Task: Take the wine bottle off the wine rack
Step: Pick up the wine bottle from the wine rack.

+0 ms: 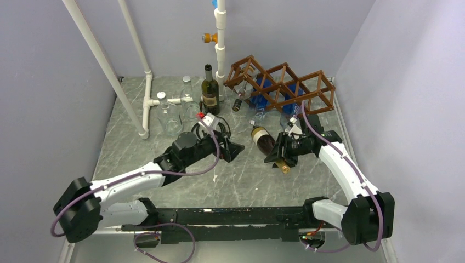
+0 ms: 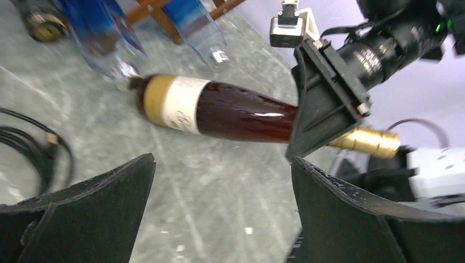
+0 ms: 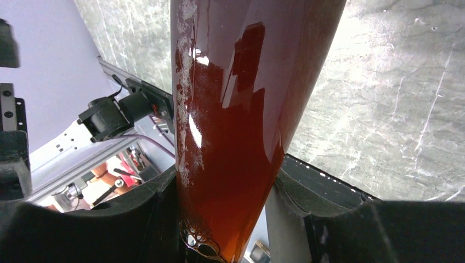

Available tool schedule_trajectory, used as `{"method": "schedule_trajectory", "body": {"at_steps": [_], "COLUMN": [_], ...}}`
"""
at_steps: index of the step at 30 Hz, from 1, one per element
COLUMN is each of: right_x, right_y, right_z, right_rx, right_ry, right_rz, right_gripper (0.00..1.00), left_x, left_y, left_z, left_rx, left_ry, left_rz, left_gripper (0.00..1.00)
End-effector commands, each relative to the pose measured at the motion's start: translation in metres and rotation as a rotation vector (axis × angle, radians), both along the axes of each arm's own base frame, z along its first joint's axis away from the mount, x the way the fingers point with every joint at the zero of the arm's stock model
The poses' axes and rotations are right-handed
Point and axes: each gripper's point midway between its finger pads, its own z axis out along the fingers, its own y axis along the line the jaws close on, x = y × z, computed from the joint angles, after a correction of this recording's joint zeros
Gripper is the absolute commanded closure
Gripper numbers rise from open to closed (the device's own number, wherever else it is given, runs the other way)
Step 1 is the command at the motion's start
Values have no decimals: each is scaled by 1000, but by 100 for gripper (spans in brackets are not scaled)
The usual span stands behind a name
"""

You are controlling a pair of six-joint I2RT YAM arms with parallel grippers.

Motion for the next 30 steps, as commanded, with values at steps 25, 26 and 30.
{"method": "schedule_trajectory", "body": {"at_steps": [25,26,30], "right_x": [21,22,21], "right_y": [22,22,23], "right_z": [78,77,75], "right_rx": [130,129,129], "right_ry": [-322,-319,-309], "right_rz": [216,218,225], "right_gripper": [100,100,100], "left_x": [7,7,9], "left_y": [-22,-25,-38], "left_z": [-14,-14,-14], "left_rx": [459,454,431], "left_ry": [-1098,-1106,-1117], "left_rz": [-319,-328,-363], "left_gripper": [0,1,0]}}
